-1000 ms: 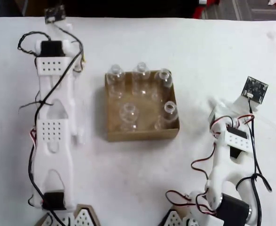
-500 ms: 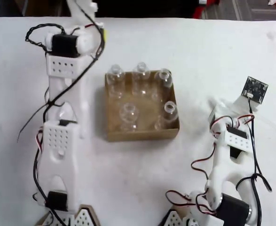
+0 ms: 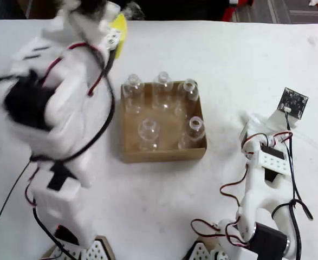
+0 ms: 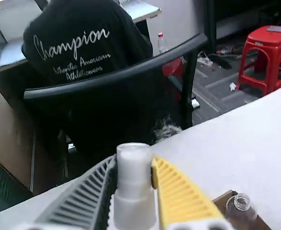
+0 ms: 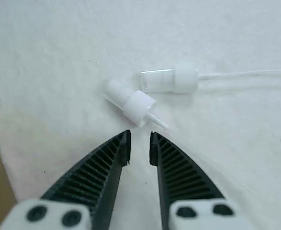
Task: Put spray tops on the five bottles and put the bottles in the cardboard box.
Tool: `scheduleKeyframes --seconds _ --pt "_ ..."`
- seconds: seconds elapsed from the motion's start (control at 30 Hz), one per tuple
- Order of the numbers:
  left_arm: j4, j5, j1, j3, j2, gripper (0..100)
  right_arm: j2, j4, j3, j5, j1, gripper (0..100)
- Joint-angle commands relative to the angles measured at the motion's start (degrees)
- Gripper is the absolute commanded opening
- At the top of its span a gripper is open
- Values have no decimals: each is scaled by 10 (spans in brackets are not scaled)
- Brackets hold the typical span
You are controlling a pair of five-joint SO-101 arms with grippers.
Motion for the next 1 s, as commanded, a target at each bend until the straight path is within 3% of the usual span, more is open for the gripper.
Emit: scheduleKeyframes --seconds 0.0,0.1,0.23,0.33,0.43,0.67,0.83,0.97 --pt "6 42 5 -24 -91 23 -2 -12 -20 4 -7 49" --pt "6 89 -1 11 -145 23 -2 -12 -20 4 -7 49" --pt "6 160 1 172 -246 24 -1 -13 -17 4 -7 49" --pt "1 147 29 329 -327 24 -1 -24 -15 4 -7 49" --pt "-55 123 48 467 -399 24 -2 -32 -9 4 -7 49" --pt "-368 160 49 774 -516 24 -2 -39 -6 4 -7 49" --pt "-653 171 44 1014 -560 24 -2 -39 -5 4 -7 49" --pt "-871 167 39 1138 -561 24 -2 -40 -5 4 -7 49"
